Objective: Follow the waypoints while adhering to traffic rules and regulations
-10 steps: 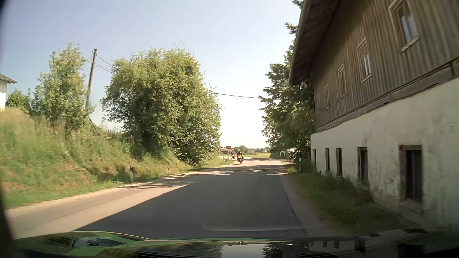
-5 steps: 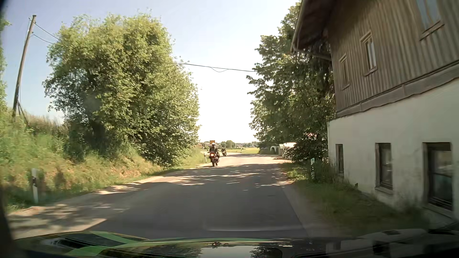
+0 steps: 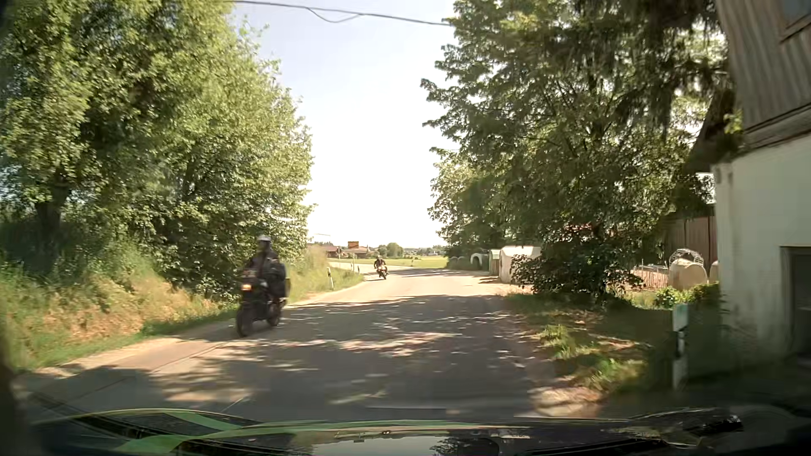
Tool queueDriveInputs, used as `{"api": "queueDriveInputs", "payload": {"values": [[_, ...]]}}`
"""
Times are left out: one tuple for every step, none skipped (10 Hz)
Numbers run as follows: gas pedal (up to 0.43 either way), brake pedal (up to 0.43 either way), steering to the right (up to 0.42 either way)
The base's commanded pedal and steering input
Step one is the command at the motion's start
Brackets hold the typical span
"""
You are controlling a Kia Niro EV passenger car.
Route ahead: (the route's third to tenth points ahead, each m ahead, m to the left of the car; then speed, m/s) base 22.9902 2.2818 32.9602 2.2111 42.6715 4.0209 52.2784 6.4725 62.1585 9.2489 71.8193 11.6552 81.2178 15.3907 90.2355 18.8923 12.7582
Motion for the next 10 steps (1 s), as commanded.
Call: {"api": "queueDriveInputs", "payload": {"values": [[0.157, 0.0, 0.006], [0.157, 0.0, 0.006], [0.157, 0.0, 0.006], [0.157, 0.0, 0.003], [0.157, 0.0, 0.001], [0.189, 0.0, 0.0], [0.197, 0.0, 0.0], [0.197, 0.0, 0.0], [0.197, 0.0, 0.0], [0.197, 0.0, 0.0]]}}
